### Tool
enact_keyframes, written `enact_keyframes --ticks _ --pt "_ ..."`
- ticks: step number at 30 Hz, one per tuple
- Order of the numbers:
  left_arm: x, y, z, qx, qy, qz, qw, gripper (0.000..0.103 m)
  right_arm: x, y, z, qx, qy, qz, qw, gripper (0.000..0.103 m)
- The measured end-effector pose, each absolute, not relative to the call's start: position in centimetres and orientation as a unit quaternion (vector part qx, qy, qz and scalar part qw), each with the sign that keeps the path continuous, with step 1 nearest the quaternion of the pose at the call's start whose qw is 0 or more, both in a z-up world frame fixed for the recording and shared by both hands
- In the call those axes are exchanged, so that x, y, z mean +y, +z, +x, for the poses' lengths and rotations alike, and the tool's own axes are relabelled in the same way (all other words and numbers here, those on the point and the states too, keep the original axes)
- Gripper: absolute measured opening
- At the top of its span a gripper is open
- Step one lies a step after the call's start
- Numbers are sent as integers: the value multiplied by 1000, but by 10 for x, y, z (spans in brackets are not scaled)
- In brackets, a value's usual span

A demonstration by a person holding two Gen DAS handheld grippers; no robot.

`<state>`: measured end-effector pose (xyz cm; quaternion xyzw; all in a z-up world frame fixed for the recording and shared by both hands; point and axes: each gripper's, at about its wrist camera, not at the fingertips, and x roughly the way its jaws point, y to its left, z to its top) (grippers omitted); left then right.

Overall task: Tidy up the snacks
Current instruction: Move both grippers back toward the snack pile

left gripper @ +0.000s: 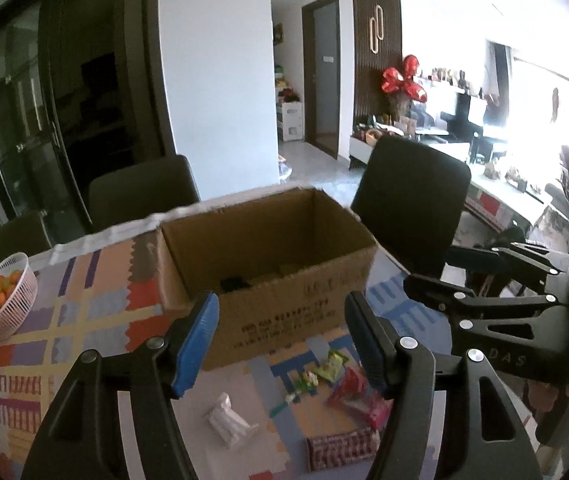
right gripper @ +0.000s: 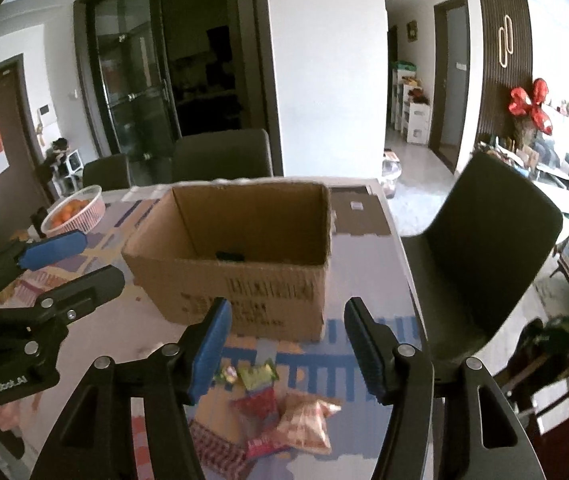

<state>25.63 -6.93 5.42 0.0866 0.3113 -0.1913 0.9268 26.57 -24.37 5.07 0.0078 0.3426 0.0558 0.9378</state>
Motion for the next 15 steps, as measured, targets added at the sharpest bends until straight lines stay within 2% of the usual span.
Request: enact_keyframes --ticks 15 --pt "-79 -8 246 383 -204 102 895 65 -255 -9 253 417 37 27 908 60"
